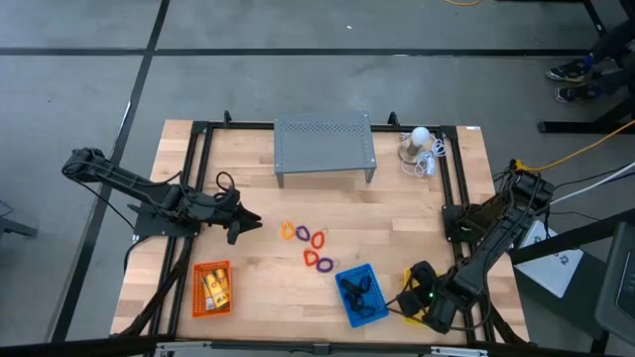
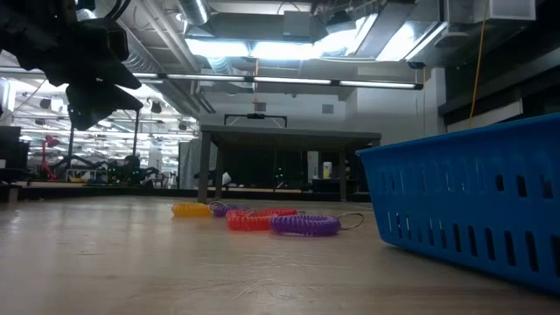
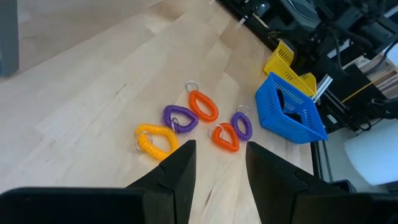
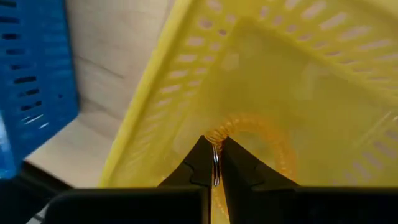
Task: Pick & Place Office Desk Supplies
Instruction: Put the yellow spring keychain into the yellow bin, then put the orange spring keychain into the yellow bin
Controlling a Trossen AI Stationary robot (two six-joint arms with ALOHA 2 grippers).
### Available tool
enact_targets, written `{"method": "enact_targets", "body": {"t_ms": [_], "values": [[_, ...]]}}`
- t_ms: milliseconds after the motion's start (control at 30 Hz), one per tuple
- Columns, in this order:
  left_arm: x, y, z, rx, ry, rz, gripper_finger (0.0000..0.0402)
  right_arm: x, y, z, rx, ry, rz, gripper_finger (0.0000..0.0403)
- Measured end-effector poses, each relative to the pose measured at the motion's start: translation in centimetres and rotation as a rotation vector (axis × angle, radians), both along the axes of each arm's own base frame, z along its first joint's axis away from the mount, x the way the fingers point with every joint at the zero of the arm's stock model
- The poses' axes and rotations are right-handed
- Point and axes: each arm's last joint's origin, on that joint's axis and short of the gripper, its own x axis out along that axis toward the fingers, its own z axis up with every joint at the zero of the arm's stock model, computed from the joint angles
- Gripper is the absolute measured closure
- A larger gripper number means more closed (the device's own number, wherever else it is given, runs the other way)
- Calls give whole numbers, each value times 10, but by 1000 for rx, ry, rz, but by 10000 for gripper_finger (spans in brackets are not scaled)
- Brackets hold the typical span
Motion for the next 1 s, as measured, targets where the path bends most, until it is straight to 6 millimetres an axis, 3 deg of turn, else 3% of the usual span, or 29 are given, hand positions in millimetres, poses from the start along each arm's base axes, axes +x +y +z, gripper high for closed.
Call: {"method": "enact_targets", "body": {"t_ms": [133, 400, 533, 733, 1000], "values": [[0, 0, 0, -16, 1, 0, 268, 1, 2, 0, 22, -11, -2, 358], [0, 0, 0, -16, 1, 1, 268, 7, 9, 3, 127, -31, 7, 210], [0, 0, 1, -18, -4, 0, 268, 9, 5, 10, 169, 2, -1, 165], [0, 0, 1, -6, -10, -5, 268, 7, -12, 35, 119, 39, -35, 161], [1, 0, 2, 7, -18, -9, 268, 9, -47, 98, -20, -82, -116, 188]]}}
